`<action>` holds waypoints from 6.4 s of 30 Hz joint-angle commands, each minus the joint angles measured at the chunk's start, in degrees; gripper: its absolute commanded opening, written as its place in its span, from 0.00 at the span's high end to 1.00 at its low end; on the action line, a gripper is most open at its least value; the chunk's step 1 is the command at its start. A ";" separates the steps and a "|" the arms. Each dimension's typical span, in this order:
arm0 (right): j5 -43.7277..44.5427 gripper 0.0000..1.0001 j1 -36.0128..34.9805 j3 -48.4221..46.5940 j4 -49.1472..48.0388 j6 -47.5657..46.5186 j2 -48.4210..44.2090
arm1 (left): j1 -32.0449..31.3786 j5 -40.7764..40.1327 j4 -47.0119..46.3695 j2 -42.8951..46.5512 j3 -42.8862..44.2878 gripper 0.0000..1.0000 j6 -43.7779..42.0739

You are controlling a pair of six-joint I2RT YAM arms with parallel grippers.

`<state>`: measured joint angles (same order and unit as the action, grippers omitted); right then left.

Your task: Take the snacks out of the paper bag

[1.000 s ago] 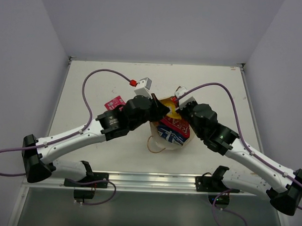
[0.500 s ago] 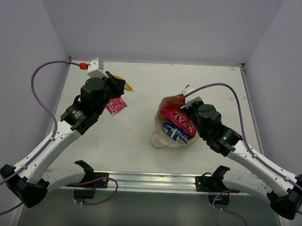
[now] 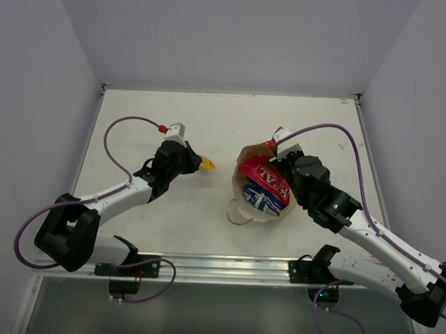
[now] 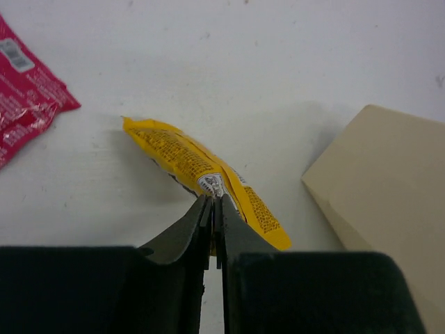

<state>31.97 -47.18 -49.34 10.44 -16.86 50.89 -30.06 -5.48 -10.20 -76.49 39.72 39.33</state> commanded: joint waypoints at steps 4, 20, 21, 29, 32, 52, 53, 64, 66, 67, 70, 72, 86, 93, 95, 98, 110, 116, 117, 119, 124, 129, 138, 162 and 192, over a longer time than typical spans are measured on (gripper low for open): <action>-0.41 1.00 0.24 -0.58 -2.79 1.66 -1.24 | 0.09 2.48 -5.72 -0.51 -8.78 0.40 7.32; -0.07 1.00 0.16 -2.60 -0.59 2.36 0.26 | -17.37 2.40 24.79 8.03 30.49 0.07 14.01; -0.06 1.00 0.16 -2.60 -0.68 2.45 0.35 | -18.70 2.22 24.61 7.15 31.63 0.07 14.54; 0.73 1.00 0.16 -3.39 0.02 4.03 1.67 | -32.23 -8.66 23.91 2.22 34.02 0.10 20.43; 1.70 1.00 0.16 -3.48 -0.24 4.03 1.66 | -36.10 -13.41 23.91 2.40 32.00 0.10 22.98; 5.47 1.00 -0.45 -4.01 -2.17 9.30 -0.18 | -32.61 -17.03 20.05 -4.37 23.21 0.11 32.12; 5.91 1.00 -0.63 -4.18 -3.05 9.39 0.08 | -31.99 -16.59 19.43 -4.98 23.29 0.11 32.04; 19.79 1.00 -2.57 -5.06 -12.46 11.84 6.84 | -25.49 -12.81 16.26 -12.72 29.00 0.11 28.70; 21.55 1.00 -2.57 -6.81 -11.06 13.86 8.34 | -25.39 -12.63 15.82 -13.33 29.71 0.12 28.17; 21.99 1.00 -2.57 -7.43 -10.53 15.70 9.82 | -25.39 -12.37 15.73 -13.42 29.80 0.12 28.17; 23.40 1.00 -2.57 -10.15 -5.53 20.89 12.64 | -25.39 -11.14 15.21 -13.42 29.45 0.12 28.17; 24.19 1.00 -2.74 -11.64 -4.03 22.39 13.96 | -25.39 -10.61 15.12 -13.25 28.66 0.12 28.34; 23.23 1.00 -3.10 -16.40 2.04 29.96 19.95 | -26.01 -12.28 14.94 -10.95 25.13 0.13 26.77; 21.82 1.00 -3.27 -15.00 1.61 30.13 19.24 | -25.83 -13.07 15.03 -15.18 30.05 0.21 24.39; 21.56 1.00 -3.36 -14.73 1.69 30.22 19.33 | -25.75 -13.68 15.64 -15.88 31.46 0.23 23.78; 21.47 1.00 -3.45 -14.29 1.61 30.13 19.42 | -25.48 -14.30 14.77 -15.97 31.64 0.27 23.42; 22.00 1.00 -3.53 -12.71 1.34 30.14 18.72 | -24.78 -11.75 14.85 -15.72 30.86 0.97 24.30; 24.19 1.00 -3.36 -11.66 1.16 29.34 19.95 | -24.60 -13.68 19.23 -9.75 32.25 1.00 18.34; 24.37 1.00 -3.18 -11.48 1.08 29.34 20.12 | -24.17 -13.68 20.73 -9.04 33.21 1.00 16.85; 24.81 1.00 -2.83 -10.78 1.16 29.26 20.38 | -23.90 -15.34 25.63 -6.76 36.54 1.00 13.60; 25.51 1.00 -1.43 -9.20 1.16 29.17 19.51 | -21.36 -17.29 30.67 0.88 40.60 1.00 7.09; 25.60 1.00 0.24 -7.44 1.34 28.20 17.31 | -16.88 -15.53 34.10 5.82 45.96 1.00 0.50; 25.69 1.00 1.39 -5.68 3.45 28.29 14.24 | -6.87 -16.06 41.92 6.79 53.18 1.00 -6.55; 20.95 1.00 1.30 -4.62 4.94 24.34 9.93 | 12.04 15.06 -3.86 -29.07 43.00 0.92 3.65; 20.86 1.00 1.30 -10.16 -7.00 7.99 13.18 | -4.73 10.75 23.73 3.19 38.05 0.11 9.89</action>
<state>51.51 -46.06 -55.81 9.37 -4.47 63.57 -31.86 5.52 9.06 -71.20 77.47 46.28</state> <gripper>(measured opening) 0.009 0.896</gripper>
